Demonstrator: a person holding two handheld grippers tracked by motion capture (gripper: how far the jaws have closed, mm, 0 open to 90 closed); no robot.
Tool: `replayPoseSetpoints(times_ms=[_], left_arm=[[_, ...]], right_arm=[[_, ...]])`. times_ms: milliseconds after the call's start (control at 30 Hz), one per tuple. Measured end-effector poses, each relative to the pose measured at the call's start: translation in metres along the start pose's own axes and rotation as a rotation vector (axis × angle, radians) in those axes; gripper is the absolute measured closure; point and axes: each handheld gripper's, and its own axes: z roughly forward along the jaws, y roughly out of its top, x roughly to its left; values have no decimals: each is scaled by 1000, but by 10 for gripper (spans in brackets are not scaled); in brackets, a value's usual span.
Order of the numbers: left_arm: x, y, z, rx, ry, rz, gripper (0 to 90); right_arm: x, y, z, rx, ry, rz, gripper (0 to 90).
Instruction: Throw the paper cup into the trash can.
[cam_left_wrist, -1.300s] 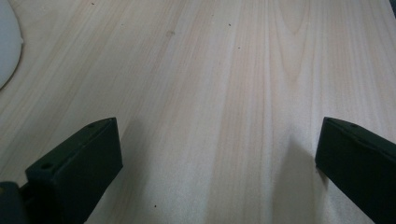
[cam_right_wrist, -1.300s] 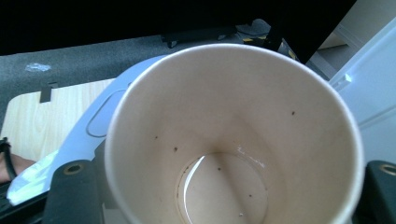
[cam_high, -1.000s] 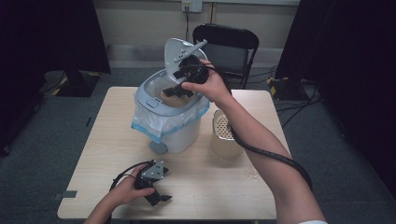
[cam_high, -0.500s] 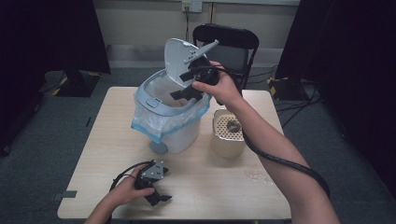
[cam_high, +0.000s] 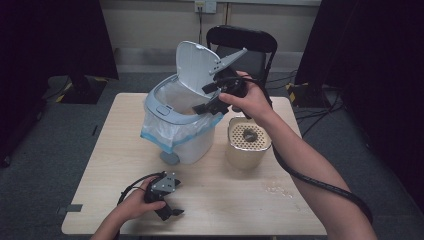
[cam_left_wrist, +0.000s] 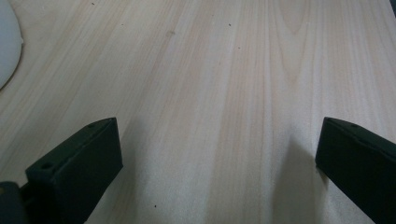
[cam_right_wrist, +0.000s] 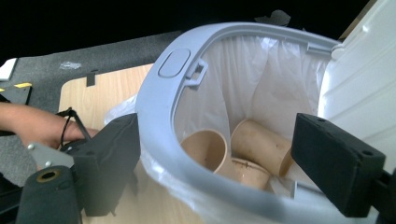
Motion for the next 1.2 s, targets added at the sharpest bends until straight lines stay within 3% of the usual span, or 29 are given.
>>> replayPoseSetpoints(times_ms=[533,933,1200], left_arm=[[0,0,0,0,0,-1,0],[0,0,0,0,0,-1,0],[0,0,0,1,0,0,0]], right_arm=[[-3,-21,-20,28,-30,14,157],[-28,-30,-29,31,-83,58,157],[-44,-29,-24,30,-108,85,158]])
